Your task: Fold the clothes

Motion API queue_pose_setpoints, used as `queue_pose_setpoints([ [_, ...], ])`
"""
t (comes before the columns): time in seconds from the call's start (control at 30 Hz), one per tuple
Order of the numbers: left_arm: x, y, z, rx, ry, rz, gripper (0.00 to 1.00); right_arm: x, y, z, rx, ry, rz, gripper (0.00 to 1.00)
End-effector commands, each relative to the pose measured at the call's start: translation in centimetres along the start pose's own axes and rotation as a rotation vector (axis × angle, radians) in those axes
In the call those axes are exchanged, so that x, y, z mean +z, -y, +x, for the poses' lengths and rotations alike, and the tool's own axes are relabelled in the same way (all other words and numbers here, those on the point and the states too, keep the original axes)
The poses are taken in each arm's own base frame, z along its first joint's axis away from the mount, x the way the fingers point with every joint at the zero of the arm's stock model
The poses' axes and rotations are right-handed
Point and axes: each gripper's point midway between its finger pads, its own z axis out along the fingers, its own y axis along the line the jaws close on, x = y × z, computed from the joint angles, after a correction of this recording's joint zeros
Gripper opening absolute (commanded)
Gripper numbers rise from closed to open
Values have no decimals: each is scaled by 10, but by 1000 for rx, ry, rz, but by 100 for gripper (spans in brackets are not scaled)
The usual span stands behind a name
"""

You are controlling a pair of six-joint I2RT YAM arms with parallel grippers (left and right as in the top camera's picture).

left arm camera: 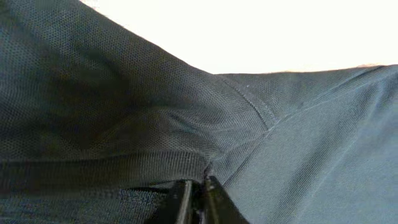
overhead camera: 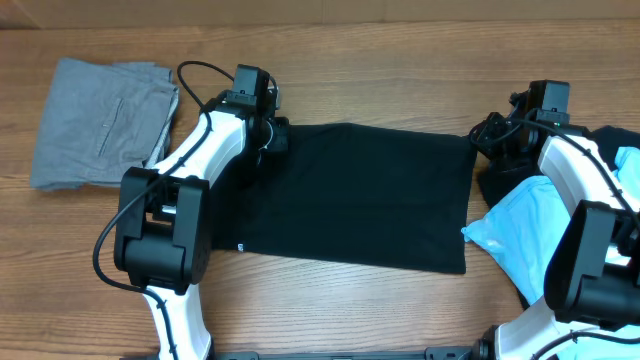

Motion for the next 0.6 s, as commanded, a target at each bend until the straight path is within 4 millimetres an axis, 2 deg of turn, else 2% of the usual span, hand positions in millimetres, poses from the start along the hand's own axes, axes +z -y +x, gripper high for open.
queue_pose_setpoints([
  [0.0,5,3,6,4,-17,15,9,-7,-1,-5,-19,26,3,4],
  [0.07,5,3,6,4,-17,15,4,-7,1,-6,-20,32,16,4],
  [0.2,4,3,6,3,-20,15,4,-7,2,-7,-22,34,21,4],
  [0.3,-5,2,4,3,-22,-7,4,-7,3,-6,-21,32,23,4],
  [0.37,-19,-3,-1,8,-25,-55,4,-8,3,-7,-47,35,25,4],
  [0.43,-36,0,-7,40,-36,-59,4,-10,8,-12,-45,50,45,4],
  [0.57,-64,-3,-18,42,-45,-125,4,-13,23,-13,-12,49,85,4],
])
